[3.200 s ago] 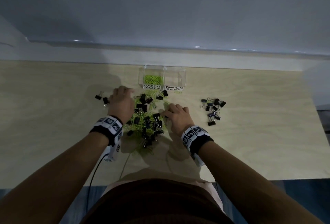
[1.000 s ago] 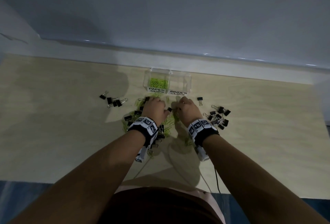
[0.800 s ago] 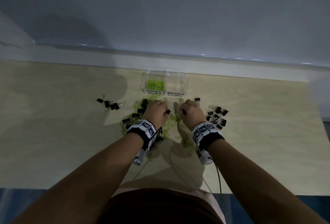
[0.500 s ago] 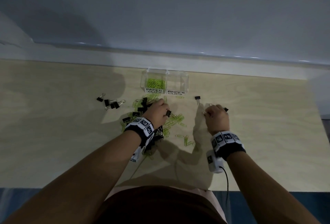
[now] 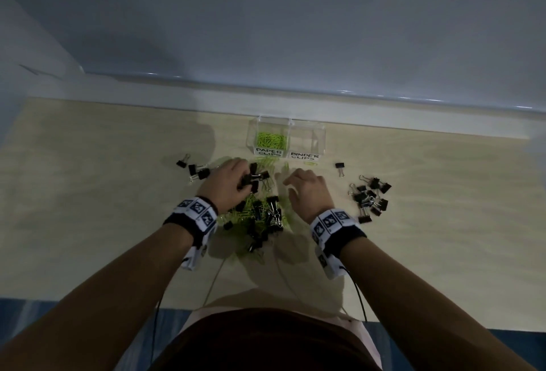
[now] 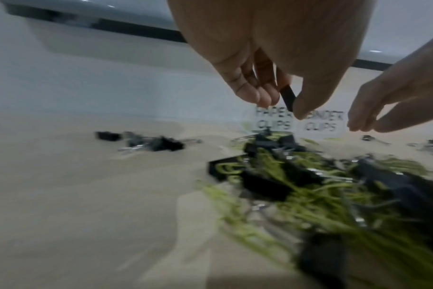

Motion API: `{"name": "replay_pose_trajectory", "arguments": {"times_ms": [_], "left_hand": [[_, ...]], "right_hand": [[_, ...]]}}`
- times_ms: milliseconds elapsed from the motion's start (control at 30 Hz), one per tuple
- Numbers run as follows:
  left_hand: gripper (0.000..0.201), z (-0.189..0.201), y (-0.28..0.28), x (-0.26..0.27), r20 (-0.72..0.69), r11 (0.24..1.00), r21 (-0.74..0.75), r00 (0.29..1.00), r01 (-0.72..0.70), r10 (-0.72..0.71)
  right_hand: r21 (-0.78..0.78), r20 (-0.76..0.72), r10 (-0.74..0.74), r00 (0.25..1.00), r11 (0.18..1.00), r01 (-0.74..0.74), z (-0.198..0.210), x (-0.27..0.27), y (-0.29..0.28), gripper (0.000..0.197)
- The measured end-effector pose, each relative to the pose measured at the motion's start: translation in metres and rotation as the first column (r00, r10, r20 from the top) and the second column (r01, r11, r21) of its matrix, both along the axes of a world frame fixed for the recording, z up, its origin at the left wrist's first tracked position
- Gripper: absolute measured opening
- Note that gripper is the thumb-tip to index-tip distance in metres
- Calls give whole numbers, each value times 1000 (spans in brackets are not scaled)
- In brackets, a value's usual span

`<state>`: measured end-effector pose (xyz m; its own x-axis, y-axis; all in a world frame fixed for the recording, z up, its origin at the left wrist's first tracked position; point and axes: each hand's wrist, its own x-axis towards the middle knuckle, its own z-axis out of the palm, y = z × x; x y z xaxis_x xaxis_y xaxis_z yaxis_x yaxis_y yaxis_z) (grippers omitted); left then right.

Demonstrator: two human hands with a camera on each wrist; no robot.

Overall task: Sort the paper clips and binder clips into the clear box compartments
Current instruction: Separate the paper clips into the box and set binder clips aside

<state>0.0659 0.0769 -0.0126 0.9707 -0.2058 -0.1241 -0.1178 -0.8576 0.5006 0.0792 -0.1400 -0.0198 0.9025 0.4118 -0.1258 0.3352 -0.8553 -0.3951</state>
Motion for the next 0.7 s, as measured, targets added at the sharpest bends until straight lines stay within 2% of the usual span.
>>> {"name": "replay_pose_trajectory", "arguments": {"times_ms": [133, 200, 333, 500, 700], "left_hand": [[28, -13, 35, -5, -41, 970, 0, 970, -242, 241], [32, -20, 40, -4, -41, 963, 14, 962, -269, 269], [36, -19, 25, 11, -35, 989, 31, 989, -141, 142], [48, -12, -5, 33, -153, 998, 58, 988, 32, -23], [40, -12, -10, 42, -205, 987, 134, 977, 87, -58]], "right_hand": [[-67, -97, 80, 992, 994, -87, 3, 18, 39, 27], [-92, -124, 75, 989, 992, -87, 2, 27, 54, 30], [-129, -189, 68, 980, 987, -93, -2, 36, 70, 33], [9, -227, 53, 973, 999, -52, -6, 36, 76, 33], [29, -248, 36, 968, 999, -30, -12, 33, 69, 32]]}}
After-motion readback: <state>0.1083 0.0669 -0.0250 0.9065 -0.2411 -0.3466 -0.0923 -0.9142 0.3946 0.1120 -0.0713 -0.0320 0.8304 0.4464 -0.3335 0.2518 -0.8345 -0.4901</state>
